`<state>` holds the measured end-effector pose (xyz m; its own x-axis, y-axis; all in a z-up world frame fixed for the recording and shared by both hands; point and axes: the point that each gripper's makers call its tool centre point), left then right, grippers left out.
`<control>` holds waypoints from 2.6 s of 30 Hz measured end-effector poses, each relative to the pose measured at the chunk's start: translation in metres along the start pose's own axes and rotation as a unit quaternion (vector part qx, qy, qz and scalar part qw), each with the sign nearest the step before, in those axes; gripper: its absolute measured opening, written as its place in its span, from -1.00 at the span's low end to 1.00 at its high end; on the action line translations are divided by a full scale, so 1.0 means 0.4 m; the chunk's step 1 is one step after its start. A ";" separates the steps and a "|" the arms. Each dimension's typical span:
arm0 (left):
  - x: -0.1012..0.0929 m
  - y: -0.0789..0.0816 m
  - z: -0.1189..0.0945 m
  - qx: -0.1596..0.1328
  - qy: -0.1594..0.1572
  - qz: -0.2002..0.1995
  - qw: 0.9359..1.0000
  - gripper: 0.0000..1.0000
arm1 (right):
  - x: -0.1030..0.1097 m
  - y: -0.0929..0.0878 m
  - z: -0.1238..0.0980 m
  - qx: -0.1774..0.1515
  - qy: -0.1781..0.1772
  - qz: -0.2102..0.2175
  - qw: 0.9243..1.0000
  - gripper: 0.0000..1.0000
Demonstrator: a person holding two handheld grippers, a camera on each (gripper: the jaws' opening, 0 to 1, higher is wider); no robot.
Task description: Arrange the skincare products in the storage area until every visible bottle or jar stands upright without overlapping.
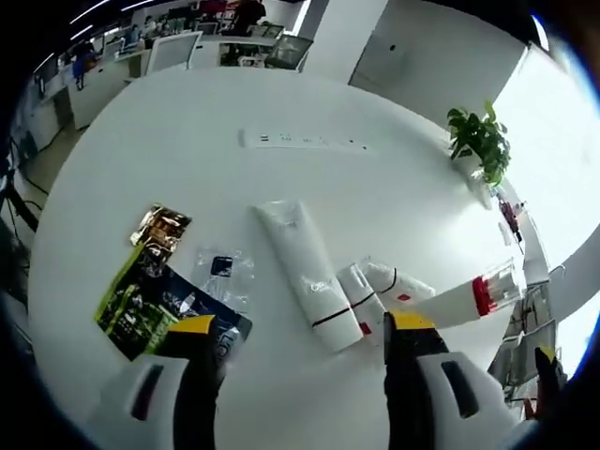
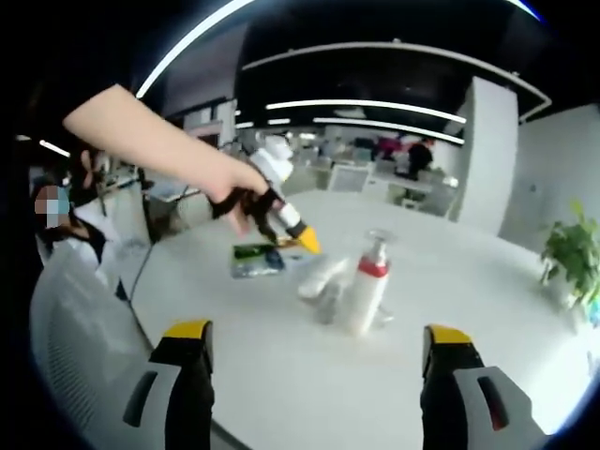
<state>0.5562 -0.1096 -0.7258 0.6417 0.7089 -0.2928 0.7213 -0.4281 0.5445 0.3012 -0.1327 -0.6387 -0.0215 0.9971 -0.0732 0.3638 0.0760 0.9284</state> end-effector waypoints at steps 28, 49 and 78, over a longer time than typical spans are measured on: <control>-0.010 0.066 0.162 0.043 0.040 -0.043 0.997 0.24 | -0.010 -0.037 0.004 0.038 -0.010 -0.006 0.999 0.87; -0.026 0.050 0.201 0.105 0.088 -0.035 0.990 0.08 | -0.012 -0.044 0.008 0.046 -0.011 -0.010 0.999 0.86; -0.005 0.052 0.243 0.137 0.121 0.102 0.978 -0.34 | -0.019 -0.061 0.009 0.062 -0.017 -0.013 0.998 0.84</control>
<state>0.5950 -0.1743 -0.7902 0.7229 0.6908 0.0135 0.6484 -0.6851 0.3319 0.2958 -0.1421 -0.6621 -0.0011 0.9938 -0.1111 0.4757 0.0982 0.8741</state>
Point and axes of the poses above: the point that each gripper's makers call its tool centre point, and the gripper's own axes: z roughly forward along the fingers, x roughly to its left, y roughly out of its top, and after that the axes turned 3 degrees about -x, right-handed
